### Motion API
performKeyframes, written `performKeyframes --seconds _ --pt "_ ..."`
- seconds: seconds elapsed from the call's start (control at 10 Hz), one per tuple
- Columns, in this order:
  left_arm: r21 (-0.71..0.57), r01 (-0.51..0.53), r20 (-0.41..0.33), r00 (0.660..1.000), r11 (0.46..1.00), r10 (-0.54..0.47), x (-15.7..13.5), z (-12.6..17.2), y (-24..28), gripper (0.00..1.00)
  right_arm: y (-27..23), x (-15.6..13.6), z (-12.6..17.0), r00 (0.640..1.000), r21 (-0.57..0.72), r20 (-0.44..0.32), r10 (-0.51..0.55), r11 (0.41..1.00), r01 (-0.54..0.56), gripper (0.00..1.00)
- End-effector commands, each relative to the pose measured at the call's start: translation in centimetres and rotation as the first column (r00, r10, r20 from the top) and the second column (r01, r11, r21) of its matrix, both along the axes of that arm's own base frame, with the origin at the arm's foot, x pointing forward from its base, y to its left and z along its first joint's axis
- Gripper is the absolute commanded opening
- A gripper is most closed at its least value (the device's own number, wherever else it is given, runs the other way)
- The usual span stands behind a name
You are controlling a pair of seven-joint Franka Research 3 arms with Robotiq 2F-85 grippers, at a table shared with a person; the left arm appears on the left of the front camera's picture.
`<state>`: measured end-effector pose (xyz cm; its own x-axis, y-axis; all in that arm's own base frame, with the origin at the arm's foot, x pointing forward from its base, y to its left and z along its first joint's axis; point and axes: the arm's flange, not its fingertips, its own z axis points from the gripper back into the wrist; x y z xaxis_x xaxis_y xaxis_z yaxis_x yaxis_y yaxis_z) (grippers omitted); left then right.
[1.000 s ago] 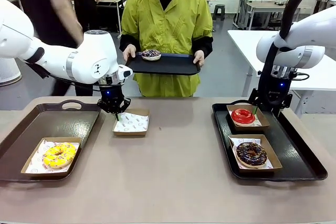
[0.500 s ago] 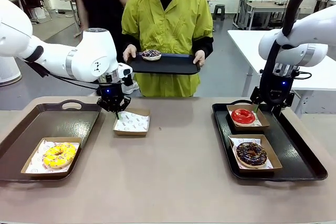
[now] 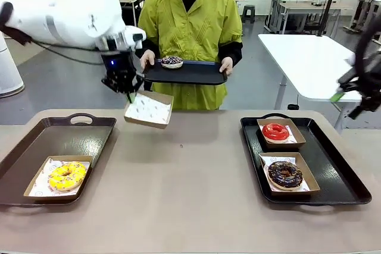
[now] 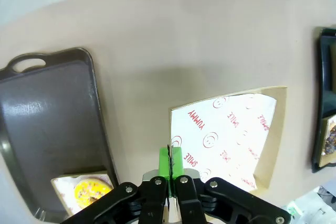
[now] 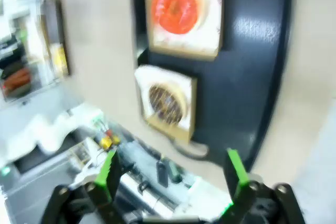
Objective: Individually package the donuts and arrange them on the tray.
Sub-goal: Place the picked Paper togo box on the Handle tray while simultaneously picking up another Paper togo box from the table with the other hand.
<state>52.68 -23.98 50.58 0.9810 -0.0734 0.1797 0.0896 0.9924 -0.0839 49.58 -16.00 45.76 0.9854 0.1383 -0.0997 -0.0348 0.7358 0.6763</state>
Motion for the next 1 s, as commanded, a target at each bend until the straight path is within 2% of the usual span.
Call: performKeyframes --seconds 0.0,0.3,0.4,0.6,0.7,0.8,0.9 --pt "0.008 -0.008 0.002 1.000 1.000 0.008 1.4 2.2 -0.6 0.00 -4.4 -2.3 -1.8 1.000 0.217 0.007 0.005 0.976 -0.006 1.00" --pt "0.028 -0.061 0.003 0.998 0.998 0.061 3.8 4.8 -1.4 0.00 -7.7 -8.5 -4.1 0.971 0.362 0.091 -0.220 0.916 0.174 1.00" --pt "0.032 -0.083 -0.009 0.996 0.996 0.083 4.8 4.7 -1.4 0.00 -8.1 -10.1 -5.1 0.946 0.398 0.099 -0.308 0.884 0.246 1.00" --pt "0.040 -0.103 -0.022 0.994 0.994 0.104 6.0 4.2 -1.5 0.00 -8.0 -11.4 -6.4 0.915 0.421 0.070 -0.397 0.843 0.334 1.00" --pt "0.040 -0.107 -0.021 0.994 0.994 0.107 6.1 4.1 -1.4 0.00 -7.6 -11.4 -6.5 0.914 0.401 0.075 -0.398 0.851 0.338 1.00" --pt "0.015 -0.067 -0.014 0.998 0.998 0.067 5.1 3.7 -0.9 0.00 -9.7 -11.0 -6.4 0.939 0.412 0.046 -0.342 0.862 0.294 1.00" --pt "0.015 -0.067 -0.014 0.998 0.998 0.067 5.1 3.7 -0.9 0.00 -9.7 -11.0 -6.4 0.939 0.412 0.046 -0.342 0.862 0.294 1.00"
